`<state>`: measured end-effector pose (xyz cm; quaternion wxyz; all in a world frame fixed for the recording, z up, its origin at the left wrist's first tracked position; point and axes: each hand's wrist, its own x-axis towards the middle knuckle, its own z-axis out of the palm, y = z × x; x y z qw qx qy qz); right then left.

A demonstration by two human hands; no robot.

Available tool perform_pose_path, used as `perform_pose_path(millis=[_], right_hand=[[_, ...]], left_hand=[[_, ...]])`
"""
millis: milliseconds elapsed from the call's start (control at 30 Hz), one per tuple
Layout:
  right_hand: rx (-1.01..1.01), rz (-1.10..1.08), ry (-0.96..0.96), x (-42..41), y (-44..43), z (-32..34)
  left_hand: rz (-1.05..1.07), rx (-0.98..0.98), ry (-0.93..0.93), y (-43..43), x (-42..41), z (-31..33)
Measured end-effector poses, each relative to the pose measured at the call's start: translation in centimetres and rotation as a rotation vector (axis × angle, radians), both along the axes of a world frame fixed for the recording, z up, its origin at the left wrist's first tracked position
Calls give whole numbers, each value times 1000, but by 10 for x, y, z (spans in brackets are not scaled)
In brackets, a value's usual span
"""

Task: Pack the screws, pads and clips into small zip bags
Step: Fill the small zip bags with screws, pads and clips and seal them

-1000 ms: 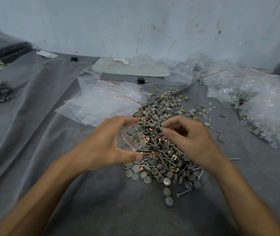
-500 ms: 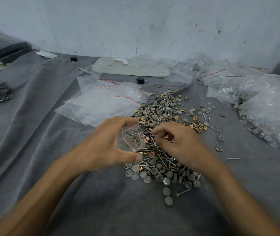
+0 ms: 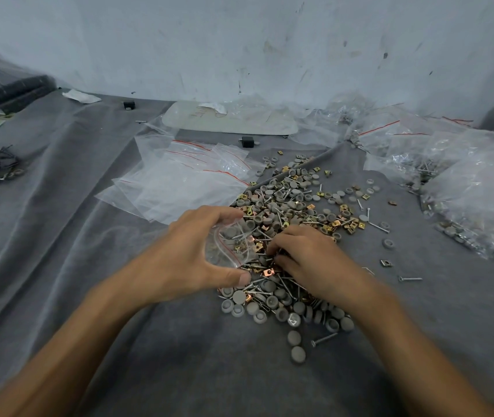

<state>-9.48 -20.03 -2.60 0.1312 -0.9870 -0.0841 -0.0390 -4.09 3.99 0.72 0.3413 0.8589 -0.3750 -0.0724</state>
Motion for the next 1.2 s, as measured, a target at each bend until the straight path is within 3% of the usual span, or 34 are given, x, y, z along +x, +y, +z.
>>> perform_pose_path(millis=[367,767,967,1200], right_hand=[[-126,-54,19,-5,5,-1],[-64,-66,18,-9,1,1],[315,-131,-72,-11,-9,7],[991,-287,9,-10,-13,20]], left_hand=[[10,-10,-5,1,2,-1],[7,-1,-5,1,2,-1],[6,-3,-17,2,2,-1],[1,9,-17,2,3,-2]])
